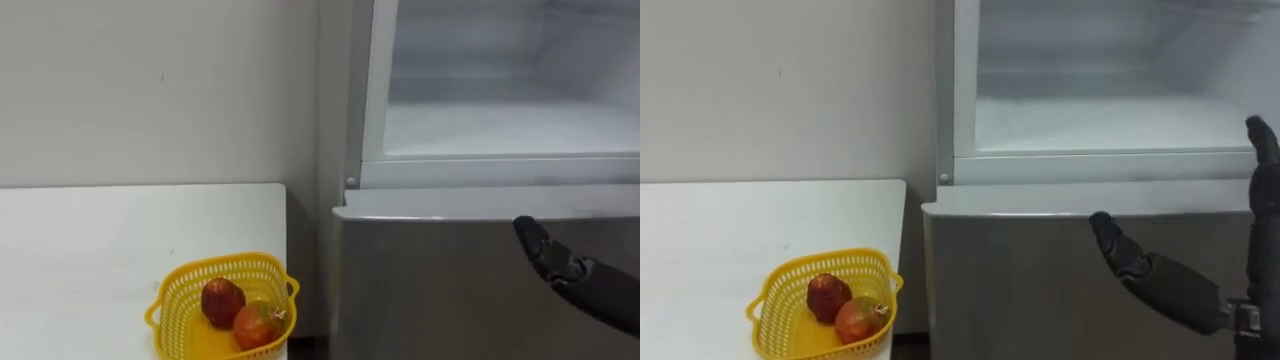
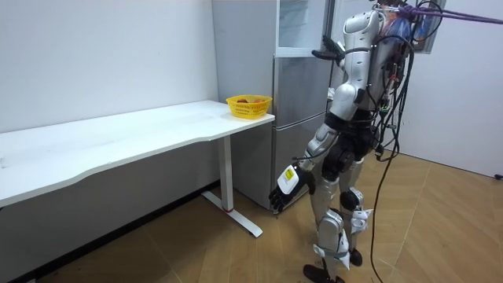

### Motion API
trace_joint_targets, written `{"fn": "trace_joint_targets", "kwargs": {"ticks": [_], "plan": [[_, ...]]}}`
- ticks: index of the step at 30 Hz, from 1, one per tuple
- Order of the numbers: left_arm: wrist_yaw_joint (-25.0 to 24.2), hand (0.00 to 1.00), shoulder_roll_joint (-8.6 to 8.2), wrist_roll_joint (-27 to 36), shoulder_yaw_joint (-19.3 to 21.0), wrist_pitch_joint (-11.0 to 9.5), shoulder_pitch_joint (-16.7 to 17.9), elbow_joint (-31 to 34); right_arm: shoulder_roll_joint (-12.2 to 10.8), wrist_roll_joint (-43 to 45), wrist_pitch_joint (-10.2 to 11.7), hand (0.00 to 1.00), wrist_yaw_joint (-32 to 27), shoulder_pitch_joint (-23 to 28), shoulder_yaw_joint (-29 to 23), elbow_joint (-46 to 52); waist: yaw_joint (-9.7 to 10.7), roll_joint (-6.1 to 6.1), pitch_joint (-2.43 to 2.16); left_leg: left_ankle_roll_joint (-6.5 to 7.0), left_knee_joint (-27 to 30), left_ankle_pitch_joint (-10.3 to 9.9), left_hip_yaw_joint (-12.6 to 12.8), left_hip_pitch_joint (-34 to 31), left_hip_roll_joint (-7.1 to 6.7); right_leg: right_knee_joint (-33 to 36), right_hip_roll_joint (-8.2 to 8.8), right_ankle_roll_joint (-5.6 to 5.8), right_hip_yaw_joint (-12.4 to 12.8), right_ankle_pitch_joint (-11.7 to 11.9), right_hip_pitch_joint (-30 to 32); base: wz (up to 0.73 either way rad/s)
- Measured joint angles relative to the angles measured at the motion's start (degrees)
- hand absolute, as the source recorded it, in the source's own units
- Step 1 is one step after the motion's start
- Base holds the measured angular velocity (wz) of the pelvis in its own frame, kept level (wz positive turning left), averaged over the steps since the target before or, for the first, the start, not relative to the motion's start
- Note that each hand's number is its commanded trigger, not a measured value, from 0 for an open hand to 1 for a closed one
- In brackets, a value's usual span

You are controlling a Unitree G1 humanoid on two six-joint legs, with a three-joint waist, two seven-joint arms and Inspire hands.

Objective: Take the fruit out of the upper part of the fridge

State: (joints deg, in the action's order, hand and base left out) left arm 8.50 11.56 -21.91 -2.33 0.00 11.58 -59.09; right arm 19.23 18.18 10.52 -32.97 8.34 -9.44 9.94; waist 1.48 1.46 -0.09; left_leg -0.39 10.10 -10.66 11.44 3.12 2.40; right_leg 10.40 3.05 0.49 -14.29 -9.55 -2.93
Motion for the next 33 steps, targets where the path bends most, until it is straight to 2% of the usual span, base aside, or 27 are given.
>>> {"fn": "trace_joint_targets", "kwargs": {"ticks": [6,8,17,18,22,25,31,33], "plan": [[0.1,0.0,-0.32,1.5,1.2,0.0,2.0,1.1,-2.7,-2.1,0.0,0.0,-2.7,3.5,-1.8,-3.5,1.0,0.2,-0.48,-0.03,-0.6,0.0,0.1,-0.2,-0.1,-0.6,-0.11,0.06,0.1,0.1,-0.2,0.0],[0.1,0.0,-0.49,2.2,1.5,0.0,2.8,1.1,-4.1,-2.4,0.1,0.0,-3.4,3.7,-3.2,-5.5,1.9,0.21,-0.47,-0.03,-0.6,0.0,0.2,-0.3,-0.09,-0.6,-0.11,0.06,0.1,0.1,0.0,0.0],[1.1,0.0,-1.84,3.2,2.0,0.0,4.4,1.1,-6.9,-6.0,0.3,0.0,-4.9,5.6,-4.3,-14.5,2.6,-0.25,-0.08,-0.22,-1.4,-0.2,0.8,1.7,-0.03,-0.6,-0.31,0.12,1.6,0.0,-1.3,-0.06],[1.1,0.0,-1.84,3.2,2.0,0.0,4.6,1.2,-7.2,-6.1,0.3,0.0,-5.0,6.0,-4.2,-15.5,2.6,-0.27,0.01,-0.21,-1.4,-0.2,0.9,1.7,-0.04,-0.7,-0.31,0.15,1.7,0.0,-1.1,-0.04],[1.1,0.0,-1.82,3.2,2.3,0.1,5.8,2.8,-8.5,-6.8,0.0,0.0,-5.2,9.1,-3.3,-21.3,2.5,-0.46,-0.17,-0.19,-1.4,-0.2,1.0,1.6,-0.13,-0.7,-0.32,0.3,2.1,-0.2,-0.9,0.0],[1.4,0.0,-1.86,3.2,2.4,0.2,5.7,2.8,-8.6,-7.0,-0.5,0.0,-5.0,9.3,-1.3,-27.7,2.6,-0.69,-0.18,-0.19,-1.4,-0.2,1.0,1.6,-0.1,-0.7,-0.38,0.25,2.1,-0.2,-0.9,0.0],[1.4,0.0,-2.36,5.7,3.7,0.2,4.2,3.9,-10.7,-7.4,-0.7,0.0,-4.0,8.1,1.2,-41.7,1.7,-0.93,-0.18,-0.2,-1.5,-0.2,1.0,1.8,-0.11,-0.9,-0.32,0.25,1.6,-0.2,-1.1,0.0],[1.5,0.0,-2.94,6.7,4.0,0.2,3.6,4.0,-11.3,-7.7,-2.0,0.0,-2.5,7.9,2.0,-45.4,1.3,-1.09,-0.16,-0.2,-1.5,-0.2,1.0,1.8,-0.18,-0.9,-0.28,0.26,1.6,-0.2,-1.1,0.0]]}}
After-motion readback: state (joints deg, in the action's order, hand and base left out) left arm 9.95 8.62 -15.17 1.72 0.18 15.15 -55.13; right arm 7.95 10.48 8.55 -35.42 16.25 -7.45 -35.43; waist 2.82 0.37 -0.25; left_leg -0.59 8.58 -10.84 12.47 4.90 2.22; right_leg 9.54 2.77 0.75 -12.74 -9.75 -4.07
